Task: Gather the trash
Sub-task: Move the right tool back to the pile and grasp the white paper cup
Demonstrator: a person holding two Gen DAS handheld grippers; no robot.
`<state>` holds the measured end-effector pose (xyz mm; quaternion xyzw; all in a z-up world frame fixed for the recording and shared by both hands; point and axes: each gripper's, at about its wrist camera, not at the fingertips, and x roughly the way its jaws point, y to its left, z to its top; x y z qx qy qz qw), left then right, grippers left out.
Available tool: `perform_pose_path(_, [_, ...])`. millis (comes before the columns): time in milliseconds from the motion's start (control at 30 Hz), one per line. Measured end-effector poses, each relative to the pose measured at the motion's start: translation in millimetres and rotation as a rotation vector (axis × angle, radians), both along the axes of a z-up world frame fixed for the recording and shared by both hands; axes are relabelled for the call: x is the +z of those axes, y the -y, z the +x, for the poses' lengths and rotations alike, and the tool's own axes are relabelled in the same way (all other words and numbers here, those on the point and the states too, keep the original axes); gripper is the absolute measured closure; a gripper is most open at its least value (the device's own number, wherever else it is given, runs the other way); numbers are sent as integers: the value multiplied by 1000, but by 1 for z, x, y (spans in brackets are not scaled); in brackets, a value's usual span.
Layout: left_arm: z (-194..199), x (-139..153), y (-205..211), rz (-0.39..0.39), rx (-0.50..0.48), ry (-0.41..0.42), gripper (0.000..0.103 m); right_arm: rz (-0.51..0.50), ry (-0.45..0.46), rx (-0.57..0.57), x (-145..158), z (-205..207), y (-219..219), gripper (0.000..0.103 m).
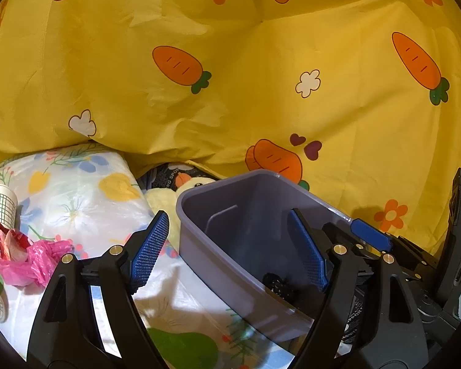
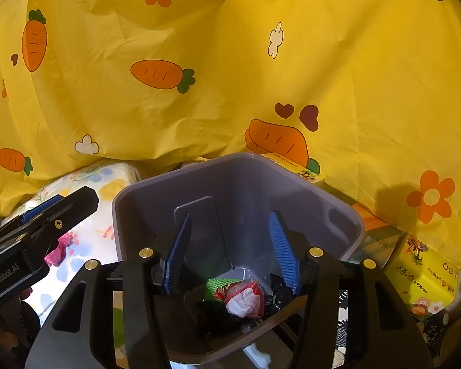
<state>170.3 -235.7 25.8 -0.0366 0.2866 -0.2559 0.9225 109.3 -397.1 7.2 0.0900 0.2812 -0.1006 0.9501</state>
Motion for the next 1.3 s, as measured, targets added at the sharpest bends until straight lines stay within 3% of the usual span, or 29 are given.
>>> perform_pose_path(100, [-3, 1, -5, -1, 6, -1, 25, -5, 8, -5, 2, -3, -2, 48])
perform_pose_path(333, [-22, 6, -29, 23, 52, 29, 19, -55, 47, -61, 9, -21, -13, 27])
perform_pose_path(567, [-51, 3, -86, 70, 180, 61, 15, -78, 99, -34, 12, -44, -42, 22])
perform_pose_path(733, [-79, -2, -148, 97, 335, 84, 15, -50, 124, 75, 13, -52, -80, 21])
perform_pose_path(1033, [-124, -12, -272, 129, 660, 72, 15, -29, 96, 372, 2, -47, -198, 21])
perform_pose_path(1300, [-150, -15, -358, 90, 861, 46, 15, -31, 52, 542, -10, -37, -289, 21])
